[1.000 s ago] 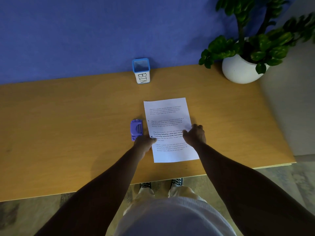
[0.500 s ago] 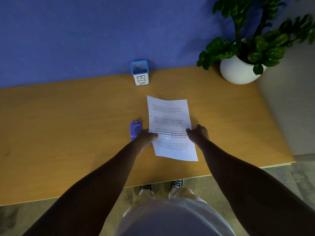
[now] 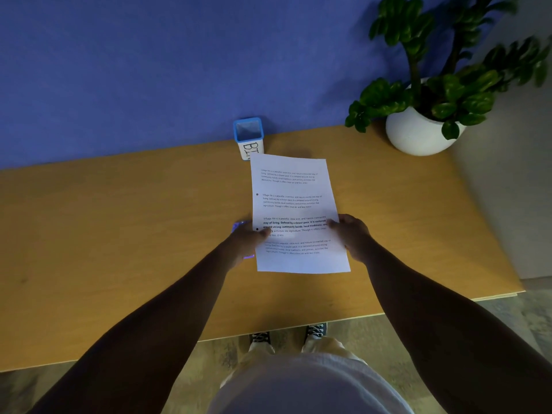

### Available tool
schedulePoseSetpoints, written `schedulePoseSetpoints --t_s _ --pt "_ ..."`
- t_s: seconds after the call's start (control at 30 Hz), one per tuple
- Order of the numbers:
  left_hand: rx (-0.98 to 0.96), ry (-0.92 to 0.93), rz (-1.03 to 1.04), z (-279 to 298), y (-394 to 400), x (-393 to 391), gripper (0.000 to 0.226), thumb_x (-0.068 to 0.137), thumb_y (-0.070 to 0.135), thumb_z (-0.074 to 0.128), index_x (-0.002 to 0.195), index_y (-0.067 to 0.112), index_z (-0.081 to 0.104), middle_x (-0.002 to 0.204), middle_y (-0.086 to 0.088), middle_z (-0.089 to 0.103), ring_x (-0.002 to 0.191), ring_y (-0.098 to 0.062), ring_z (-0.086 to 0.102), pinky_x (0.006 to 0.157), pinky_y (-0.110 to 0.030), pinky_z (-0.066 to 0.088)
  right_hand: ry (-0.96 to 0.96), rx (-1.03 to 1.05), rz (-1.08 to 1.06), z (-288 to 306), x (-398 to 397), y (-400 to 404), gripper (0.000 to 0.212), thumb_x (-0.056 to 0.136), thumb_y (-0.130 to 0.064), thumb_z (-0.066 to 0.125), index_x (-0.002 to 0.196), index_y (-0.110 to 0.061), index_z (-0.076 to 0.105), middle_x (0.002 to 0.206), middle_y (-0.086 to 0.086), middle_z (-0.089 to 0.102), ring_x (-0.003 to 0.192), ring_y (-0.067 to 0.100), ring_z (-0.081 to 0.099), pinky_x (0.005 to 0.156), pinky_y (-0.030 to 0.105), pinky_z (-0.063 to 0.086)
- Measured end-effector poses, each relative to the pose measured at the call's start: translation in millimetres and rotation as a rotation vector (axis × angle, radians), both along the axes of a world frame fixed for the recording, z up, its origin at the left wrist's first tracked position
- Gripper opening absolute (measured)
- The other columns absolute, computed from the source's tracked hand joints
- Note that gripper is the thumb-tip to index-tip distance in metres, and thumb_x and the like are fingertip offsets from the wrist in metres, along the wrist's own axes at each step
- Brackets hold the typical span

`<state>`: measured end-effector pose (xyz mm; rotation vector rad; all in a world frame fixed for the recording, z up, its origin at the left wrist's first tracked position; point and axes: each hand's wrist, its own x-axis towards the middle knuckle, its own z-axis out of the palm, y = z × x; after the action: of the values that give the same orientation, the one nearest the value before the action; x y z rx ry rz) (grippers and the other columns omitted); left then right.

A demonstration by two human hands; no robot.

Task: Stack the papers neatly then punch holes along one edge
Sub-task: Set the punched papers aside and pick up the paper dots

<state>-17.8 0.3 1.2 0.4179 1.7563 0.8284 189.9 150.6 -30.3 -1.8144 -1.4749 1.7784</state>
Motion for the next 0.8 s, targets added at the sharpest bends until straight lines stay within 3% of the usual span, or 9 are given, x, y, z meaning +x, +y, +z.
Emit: schedulePoseSetpoints --t_s 0.1,0.17,0.2,0.3,0.4,0.53,0.67,0.8 --pt "0.028 -0.016 0.008 3.7 -3.2 -4.6 0.022 0.098 0.024 0.060 0.120 0.022 0.062 0.119 0.001 0.068 0.104 -0.016 0.067 0.079 -0.031 0.057 0.040 0.035 -0.026 5.4 -2.5 0.1 0.013 0.091 -0.019 0.065 0.103 -0.021 0.066 0.108 0.006 0.070 0.101 0.030 0.067 0.091 0.048 0.056" --pt "0.054 -0.026 0.017 5.5 -5.9 -7.7 0.021 0.096 0.025 0.064 0.117 0.025 0.064 0.114 0.003 0.070 0.089 -0.005 0.069 0.061 -0.016 0.055 0.050 0.064 -0.029 8.1 -3.0 0.0 0.011 0.090 -0.017 0.064 0.100 -0.022 0.066 0.106 0.005 0.070 0.100 0.030 0.067 0.090 0.048 0.056" --pt "0.056 -0.007 0.020 5.0 -7.1 -9.5 0.024 0.094 0.026 0.066 0.118 0.024 0.066 0.115 0.002 0.070 0.087 -0.004 0.068 0.059 -0.014 0.053 0.054 0.075 -0.029 9.3 -3.0 0.0 0.011 0.090 -0.017 0.064 0.100 -0.022 0.065 0.105 0.005 0.070 0.099 0.030 0.067 0.089 0.048 0.056" --pt "0.027 0.061 0.057 0.7 -8.8 -12.8 0.034 0.093 0.029 0.068 0.123 0.014 0.067 0.115 -0.006 0.071 0.088 -0.017 0.065 0.068 -0.022 0.051 0.052 0.100 -0.031 12.6 -3.4 0.6 0.013 0.090 -0.017 0.064 0.102 -0.021 0.066 0.105 0.004 0.069 0.097 0.028 0.066 0.087 0.044 0.057" --pt "-0.023 0.093 0.094 -2.3 -9.2 -15.3 0.035 0.092 0.031 0.068 0.118 0.007 0.069 0.103 -0.015 0.071 0.076 -0.021 0.056 0.063 -0.027 0.046 0.062 0.106 -0.033 14.3 -2.9 0.5 0.014 0.091 -0.016 0.063 0.103 -0.022 0.065 0.106 0.005 0.070 0.092 0.025 0.066 0.083 0.040 0.056" --pt "-0.035 0.109 0.159 -1.6 -5.7 -17.9 0.037 0.093 0.031 0.068 0.106 -0.004 0.070 0.091 -0.017 0.068 0.066 -0.019 0.056 0.058 -0.025 0.046 0.062 0.127 -0.018 15.2 -1.1 0.3 0.012 0.091 -0.017 0.063 0.101 -0.024 0.064 0.102 0.003 0.070 0.093 0.026 0.066 0.084 0.042 0.057" --pt "0.016 0.109 0.216 4.4 0.5 -22.1 0.029 0.093 0.030 0.068 0.099 0.002 0.070 0.090 -0.017 0.068 0.063 -0.020 0.052 0.056 -0.027 0.042 0.112 0.102 0.002 17.6 -0.7 -0.3 0.013 0.090 -0.017 0.064 0.100 -0.025 0.065 0.102 0.003 0.071 0.098 0.029 0.068 0.087 0.046 0.058" --pt "0.105 0.129 0.276 11.5 9.3 -26.1 0.022 0.093 0.028 0.068 0.101 0.008 0.070 0.100 -0.018 0.072 0.073 -0.024 0.061 0.069 -0.034 0.052 0.149 0.092 0.010 20.7 -0.5 -1.9 0.014 0.090 -0.016 0.065 0.100 -0.026 0.066 0.105 0.004 0.072 0.099 0.029 0.068 0.090 0.049 0.057"
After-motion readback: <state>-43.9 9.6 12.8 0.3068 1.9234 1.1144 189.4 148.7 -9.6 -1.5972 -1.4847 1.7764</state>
